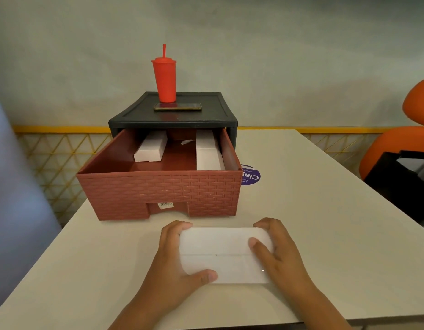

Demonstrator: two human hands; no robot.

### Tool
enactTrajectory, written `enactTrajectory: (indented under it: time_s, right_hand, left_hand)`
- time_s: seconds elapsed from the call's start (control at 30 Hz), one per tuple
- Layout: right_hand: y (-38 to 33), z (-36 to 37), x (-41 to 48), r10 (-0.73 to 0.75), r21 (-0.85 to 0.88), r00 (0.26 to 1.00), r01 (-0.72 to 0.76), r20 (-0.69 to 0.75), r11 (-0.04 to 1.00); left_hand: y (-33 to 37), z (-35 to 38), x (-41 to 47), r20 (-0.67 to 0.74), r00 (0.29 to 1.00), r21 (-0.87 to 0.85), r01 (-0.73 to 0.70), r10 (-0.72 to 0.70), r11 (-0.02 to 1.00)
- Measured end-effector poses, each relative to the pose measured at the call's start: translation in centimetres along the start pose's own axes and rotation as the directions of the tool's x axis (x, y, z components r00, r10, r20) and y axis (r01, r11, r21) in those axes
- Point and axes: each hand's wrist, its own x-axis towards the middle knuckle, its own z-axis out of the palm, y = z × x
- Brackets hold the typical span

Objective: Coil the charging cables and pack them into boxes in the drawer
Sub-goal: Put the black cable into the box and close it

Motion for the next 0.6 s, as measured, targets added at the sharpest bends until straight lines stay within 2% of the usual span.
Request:
enactTrajectory:
  time_s: [0.1, 0.27, 0.37, 0.47, 0.53, 0.6]
  right_hand:
    - [-0.2, -0.2, -0.2, 0.026, 0.111, 1.000, -0.028, 0.018, 0.993]
    - [0.4, -1.1, -0.5, 0.083, 0.173, 0.996, -0.085, 0.021, 0.981]
    - [1.2, -2.8, -0.9, 0.103, 0.202, 0.992, -0.085, -0.077, 0.976]
    - [2.4, -5.7, -1.2, 0.114, 0.149, 0.973, -0.084, -0.200, 0.985]
    - [3.2, -7.4, -1.4, 0.139, 0.094, 0.951, -0.117, -0.277, 0.989]
    - [3.8, -8.3, -1.5, 0.165, 0.052, 0.922, -0.156, -0.351, 0.986]
  left_hand:
    - [0.1, 0.0, -0.4, -0.015, 1.000, 0.013, -0.017, 0.017, 1.000]
    - [0.6, 0.7, 0.0, 0.007, 1.000, 0.068, -0.026, 0.025, 0.997]
    - [2.0, 2.8, 1.0, 0.008, 0.998, 0.193, -0.069, 0.068, 0.979]
    - [4.7, 6.0, 2.6, 0.095, 0.990, 0.303, -0.125, 0.101, 0.945]
    - [6.6, 8.6, 3.7, 0.169, 0.983, 0.271, -0.113, 0.069, 0.956]
    - [8.5, 11.1, 4.7, 0.230, 0.973, 0.175, -0.019, -0.022, 0.984]
